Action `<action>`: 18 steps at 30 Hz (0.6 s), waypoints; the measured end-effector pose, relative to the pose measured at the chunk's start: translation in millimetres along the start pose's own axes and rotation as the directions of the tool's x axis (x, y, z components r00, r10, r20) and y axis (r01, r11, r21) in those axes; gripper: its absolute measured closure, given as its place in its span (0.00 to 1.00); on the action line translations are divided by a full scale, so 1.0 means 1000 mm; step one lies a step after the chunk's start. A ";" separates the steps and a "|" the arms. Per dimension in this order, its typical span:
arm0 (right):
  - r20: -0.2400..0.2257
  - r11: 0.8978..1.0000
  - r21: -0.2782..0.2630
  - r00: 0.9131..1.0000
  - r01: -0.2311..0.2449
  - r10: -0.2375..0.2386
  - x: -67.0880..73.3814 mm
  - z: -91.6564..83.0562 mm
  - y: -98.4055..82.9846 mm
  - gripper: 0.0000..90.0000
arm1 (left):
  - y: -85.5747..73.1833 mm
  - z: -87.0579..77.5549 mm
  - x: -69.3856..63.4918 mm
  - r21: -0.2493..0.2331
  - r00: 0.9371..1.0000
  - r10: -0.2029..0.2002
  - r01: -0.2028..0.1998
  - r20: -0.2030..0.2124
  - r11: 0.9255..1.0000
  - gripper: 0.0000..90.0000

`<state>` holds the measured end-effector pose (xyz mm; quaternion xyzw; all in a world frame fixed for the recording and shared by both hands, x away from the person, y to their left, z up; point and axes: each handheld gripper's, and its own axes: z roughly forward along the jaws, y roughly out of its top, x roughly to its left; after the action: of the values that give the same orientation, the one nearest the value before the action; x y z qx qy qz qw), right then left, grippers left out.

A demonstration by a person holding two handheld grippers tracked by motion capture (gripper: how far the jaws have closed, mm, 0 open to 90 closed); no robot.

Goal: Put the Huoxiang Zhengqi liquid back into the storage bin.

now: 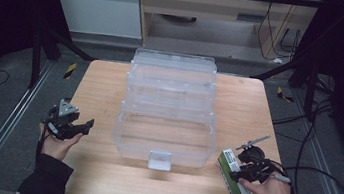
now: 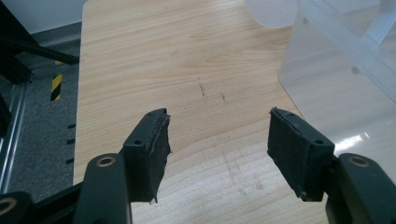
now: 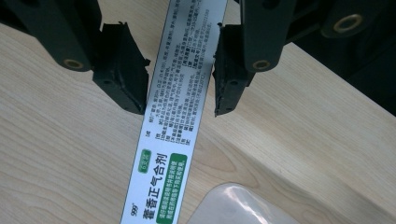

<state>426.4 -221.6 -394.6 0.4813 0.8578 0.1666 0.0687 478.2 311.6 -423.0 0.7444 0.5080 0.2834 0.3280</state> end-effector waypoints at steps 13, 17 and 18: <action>0.025 0.998 0.051 0.999 -0.025 0.024 -0.001 0.002 0.004 0.69 | 0.000 0.001 -0.001 0.008 1.000 0.004 -0.005 0.004 1.000 0.41; 0.035 0.997 0.077 0.999 -0.018 0.015 0.000 0.002 0.008 0.70 | 0.000 0.001 -0.001 0.012 1.000 0.004 -0.004 0.005 1.000 0.41; 0.035 0.997 0.077 0.999 -0.018 0.015 0.000 0.002 0.008 0.70 | 0.000 0.001 -0.001 0.011 1.000 0.003 -0.004 0.004 1.000 0.41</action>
<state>433.3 -217.8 -393.7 0.4933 0.8584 0.1258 0.0634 478.9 310.2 -424.0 0.7477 0.5076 0.2796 0.3243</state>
